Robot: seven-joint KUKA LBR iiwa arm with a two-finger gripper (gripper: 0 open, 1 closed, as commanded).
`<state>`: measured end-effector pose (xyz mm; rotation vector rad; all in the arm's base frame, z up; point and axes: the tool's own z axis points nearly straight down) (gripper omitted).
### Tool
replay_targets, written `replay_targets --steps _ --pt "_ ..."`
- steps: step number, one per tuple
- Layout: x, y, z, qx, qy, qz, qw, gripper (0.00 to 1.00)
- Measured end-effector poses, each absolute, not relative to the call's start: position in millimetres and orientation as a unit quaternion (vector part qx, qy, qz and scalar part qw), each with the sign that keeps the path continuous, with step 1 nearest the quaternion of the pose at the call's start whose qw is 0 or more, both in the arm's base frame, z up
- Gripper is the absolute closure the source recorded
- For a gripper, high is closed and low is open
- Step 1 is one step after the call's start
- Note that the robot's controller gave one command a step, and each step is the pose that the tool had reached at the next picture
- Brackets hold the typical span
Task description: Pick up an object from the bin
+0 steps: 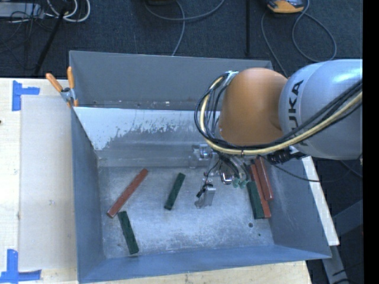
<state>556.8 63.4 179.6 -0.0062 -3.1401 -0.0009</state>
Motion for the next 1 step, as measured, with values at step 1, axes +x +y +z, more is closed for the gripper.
replay_targets --steps 1 --pt "611.4 146.0 70.4 0.061 -0.998 -0.001 0.002 0.00"
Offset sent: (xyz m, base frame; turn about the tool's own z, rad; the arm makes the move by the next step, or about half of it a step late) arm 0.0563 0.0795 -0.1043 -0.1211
